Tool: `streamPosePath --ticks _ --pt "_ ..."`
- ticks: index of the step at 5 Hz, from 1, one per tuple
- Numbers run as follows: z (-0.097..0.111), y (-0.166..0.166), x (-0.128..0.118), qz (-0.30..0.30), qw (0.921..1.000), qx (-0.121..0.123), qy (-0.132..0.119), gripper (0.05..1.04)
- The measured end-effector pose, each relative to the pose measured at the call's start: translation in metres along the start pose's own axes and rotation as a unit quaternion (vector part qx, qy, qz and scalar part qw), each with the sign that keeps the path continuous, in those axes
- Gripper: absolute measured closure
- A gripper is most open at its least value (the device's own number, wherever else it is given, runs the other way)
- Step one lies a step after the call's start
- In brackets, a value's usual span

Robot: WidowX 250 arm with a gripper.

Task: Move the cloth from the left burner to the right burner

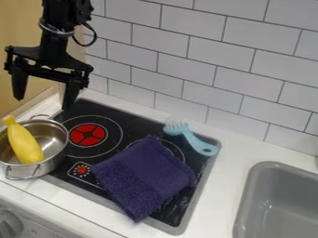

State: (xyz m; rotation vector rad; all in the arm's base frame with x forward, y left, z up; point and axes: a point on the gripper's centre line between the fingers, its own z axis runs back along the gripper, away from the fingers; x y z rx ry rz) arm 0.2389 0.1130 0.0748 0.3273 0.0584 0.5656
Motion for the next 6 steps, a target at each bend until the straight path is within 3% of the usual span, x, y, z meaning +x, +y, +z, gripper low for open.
streamPosePath --ticks 1,2,3,4,5,6 --pt "-0.011 -0.002 -0.015 -0.008 0.9996 0.007 0.026 0.085" --pt "-0.01 -0.014 -0.035 0.004 0.9994 0.003 0.034 0.085" --pt "0.006 -0.038 -0.067 0.05 0.9984 -0.01 0.025 0.085" --pt "0.018 -0.059 -0.091 0.117 0.9926 -0.02 0.027 0.085" --pt "0.011 -0.082 -0.108 0.194 0.9776 -0.029 0.076 0.085" --pt "0.002 -0.104 -0.109 0.231 0.967 -0.06 0.088 0.085"
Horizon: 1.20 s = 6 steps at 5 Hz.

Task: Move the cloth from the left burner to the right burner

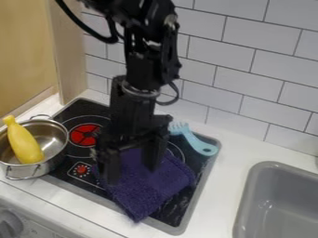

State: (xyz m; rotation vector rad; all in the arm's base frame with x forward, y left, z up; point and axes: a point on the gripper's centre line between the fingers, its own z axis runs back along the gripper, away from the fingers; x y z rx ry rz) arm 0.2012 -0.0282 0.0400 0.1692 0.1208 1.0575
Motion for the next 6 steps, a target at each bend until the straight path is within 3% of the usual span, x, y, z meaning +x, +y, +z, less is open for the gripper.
streamPosePath --ticks 1,2,3,5,6 --pt "-0.005 -0.015 0.005 0.014 0.999 -0.041 -0.014 0.085" --pt "-0.009 -0.019 0.009 -0.008 0.9979 -0.059 -0.026 0.085" --pt "-0.022 -0.015 0.012 -0.035 0.9976 -0.053 -0.026 0.085" --pt "-0.03 -0.02 0.022 -0.071 0.9947 -0.062 -0.04 0.085" --pt "-0.032 -0.018 0.031 -0.092 0.9938 -0.036 -0.052 0.085"
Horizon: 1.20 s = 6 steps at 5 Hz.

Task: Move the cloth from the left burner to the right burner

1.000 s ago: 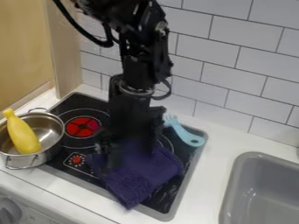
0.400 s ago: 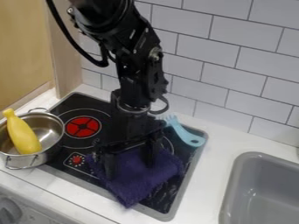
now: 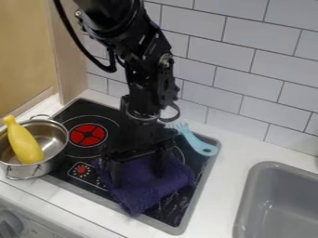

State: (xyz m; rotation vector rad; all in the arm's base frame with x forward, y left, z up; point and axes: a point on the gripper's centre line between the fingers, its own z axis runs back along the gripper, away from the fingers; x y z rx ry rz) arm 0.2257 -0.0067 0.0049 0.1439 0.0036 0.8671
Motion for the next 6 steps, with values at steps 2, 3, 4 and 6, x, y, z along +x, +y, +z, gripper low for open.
streamPosePath --ticks 2,3,4,6 --pt "0.0 0.0 0.049 -0.025 0.9981 0.046 -0.032 0.085" --pt "0.0 0.004 0.063 -0.021 0.9972 0.059 -0.041 0.085" --pt "-0.003 0.01 0.083 -0.004 0.9964 0.068 -0.05 0.085" --pt "-0.01 -0.005 0.122 -0.061 0.9939 0.068 -0.062 0.085"
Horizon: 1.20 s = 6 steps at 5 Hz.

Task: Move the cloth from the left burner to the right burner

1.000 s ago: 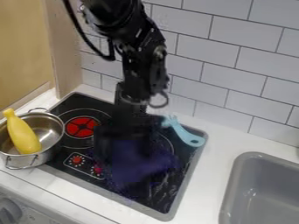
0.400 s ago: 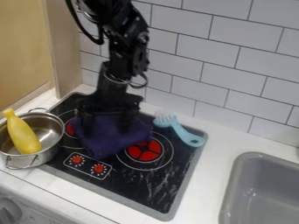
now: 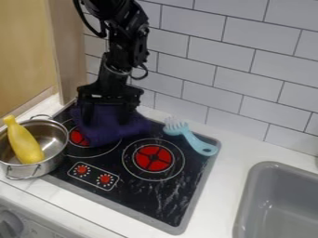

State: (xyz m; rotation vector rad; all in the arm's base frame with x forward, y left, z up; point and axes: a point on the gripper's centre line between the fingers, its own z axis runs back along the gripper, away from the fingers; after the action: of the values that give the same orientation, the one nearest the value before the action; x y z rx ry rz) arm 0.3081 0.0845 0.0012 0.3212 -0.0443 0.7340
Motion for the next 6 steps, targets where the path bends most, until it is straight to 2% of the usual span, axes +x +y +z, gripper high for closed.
streamPosePath --ticks 1,2,3,4,5,6 --pt "-0.001 -0.004 0.009 -0.081 0.9964 -0.003 -0.023 0.085" --pt "0.0 -0.002 0.018 -0.177 0.9823 0.014 -0.06 0.085" --pt "0.0 0.008 0.017 -0.252 0.9636 0.034 -0.083 0.085" --pt "-0.002 0.008 0.018 -0.306 0.9492 0.02 -0.07 0.085" --pt "-0.004 0.02 0.02 -0.318 0.9459 -0.011 -0.062 0.085" --pt "-0.006 0.031 0.02 -0.303 0.9507 -0.039 -0.052 0.085"
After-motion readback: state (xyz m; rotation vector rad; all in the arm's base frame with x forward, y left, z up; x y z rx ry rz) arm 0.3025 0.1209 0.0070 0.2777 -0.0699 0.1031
